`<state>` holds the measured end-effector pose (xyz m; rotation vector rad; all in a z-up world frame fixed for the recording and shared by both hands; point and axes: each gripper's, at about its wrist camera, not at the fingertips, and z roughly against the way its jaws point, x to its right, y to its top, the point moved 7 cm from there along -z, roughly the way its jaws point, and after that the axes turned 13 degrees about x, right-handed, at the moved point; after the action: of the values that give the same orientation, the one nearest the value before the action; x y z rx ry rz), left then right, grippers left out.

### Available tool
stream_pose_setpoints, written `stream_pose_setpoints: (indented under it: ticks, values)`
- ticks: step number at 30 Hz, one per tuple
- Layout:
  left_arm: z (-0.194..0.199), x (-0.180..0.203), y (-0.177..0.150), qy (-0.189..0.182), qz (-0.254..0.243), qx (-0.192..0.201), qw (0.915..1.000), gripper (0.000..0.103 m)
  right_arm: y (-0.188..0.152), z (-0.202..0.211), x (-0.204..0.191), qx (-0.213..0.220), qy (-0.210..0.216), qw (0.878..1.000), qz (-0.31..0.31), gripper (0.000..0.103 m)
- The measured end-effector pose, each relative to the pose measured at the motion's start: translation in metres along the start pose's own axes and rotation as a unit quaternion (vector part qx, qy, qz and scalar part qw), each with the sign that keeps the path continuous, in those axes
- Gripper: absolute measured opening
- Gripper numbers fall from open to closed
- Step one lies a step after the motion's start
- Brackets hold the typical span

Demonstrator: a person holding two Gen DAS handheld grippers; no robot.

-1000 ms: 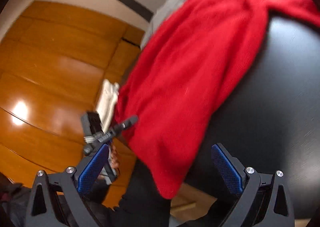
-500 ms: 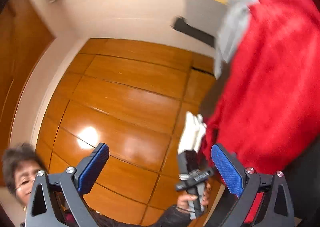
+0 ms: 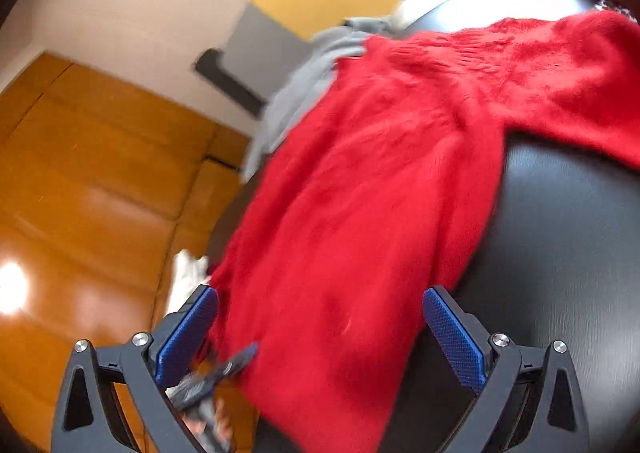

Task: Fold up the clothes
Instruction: 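Grasp the sweater edge with the left tool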

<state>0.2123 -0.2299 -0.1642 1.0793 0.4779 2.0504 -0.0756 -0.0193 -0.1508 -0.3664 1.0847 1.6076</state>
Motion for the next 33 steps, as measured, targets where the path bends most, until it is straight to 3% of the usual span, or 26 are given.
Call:
stream_pose_setpoints:
  ticks: [2,4,6,8,10,12,17,20,24,25,26,28,29,30,31,33]
  values:
    - [0.006,0.017,0.002,0.005,-0.039,0.014,0.9991,0.041,0.01,-0.012,0.024,-0.002,-0.086,0.996,0.008,0.103]
    - [0.012,0.042,0.002,-0.018,-0.08,0.026,0.9963,0.047,0.019,-0.019,0.027,0.006,-0.102,0.995,0.015,0.103]
    - [0.013,0.085,-0.004,-0.078,-0.126,0.013,0.9889,0.056,0.023,-0.022,0.025,0.008,-0.074,0.997,0.005,0.103]
    - [0.005,0.13,-0.015,-0.123,-0.183,-0.009,0.9753,0.06,0.02,-0.03,0.023,0.001,-0.015,1.0,-0.025,0.103]
    - [-0.012,0.167,-0.031,-0.153,-0.229,-0.047,0.9601,0.06,0.019,-0.028,0.025,0.002,0.024,0.999,-0.045,0.103]
    - [-0.034,0.189,-0.045,-0.158,-0.252,-0.084,0.9512,0.06,0.019,-0.019,0.027,0.001,0.067,0.995,-0.069,0.103]
    - [-0.089,0.215,-0.061,-0.116,-0.278,-0.141,0.943,0.06,0.019,0.006,0.038,0.013,0.151,0.984,-0.094,0.103]
    - [-0.111,0.224,-0.068,-0.068,-0.311,-0.16,0.9345,0.06,0.02,0.012,0.04,0.039,0.192,0.975,-0.107,0.103]
    - [-0.126,0.227,-0.08,-0.004,-0.419,-0.163,0.8932,0.057,0.017,0.015,0.033,0.058,0.213,0.969,-0.109,0.103]
    - [-0.128,0.226,-0.08,0.004,-0.435,-0.164,0.8855,0.044,0.016,0.016,0.033,0.059,0.218,0.968,-0.109,0.103]
    - [-0.128,0.221,-0.071,0.003,-0.413,-0.166,0.8953,0.037,0.016,0.018,0.033,0.06,0.223,0.967,-0.109,0.103]
    - [-0.132,0.206,-0.047,-0.028,-0.313,-0.187,0.9306,0.014,0.015,0.023,0.035,0.062,0.233,0.964,-0.109,0.103]
    - [-0.131,0.193,-0.034,-0.06,-0.242,-0.193,0.9491,0.012,0.014,0.026,0.036,0.064,0.236,0.963,-0.111,0.103]
    - [-0.129,0.18,-0.021,-0.091,-0.169,-0.197,0.9614,0.01,0.014,0.026,0.036,0.065,0.236,0.963,-0.111,0.103]
    - [-0.127,0.168,-0.006,-0.121,-0.095,-0.2,0.9675,0.009,0.014,0.023,0.035,0.063,0.23,0.965,-0.11,0.103]
    - [-0.119,0.145,0.023,-0.189,0.029,-0.187,0.9635,0.008,0.012,0.018,0.031,0.053,0.212,0.97,-0.109,0.103]
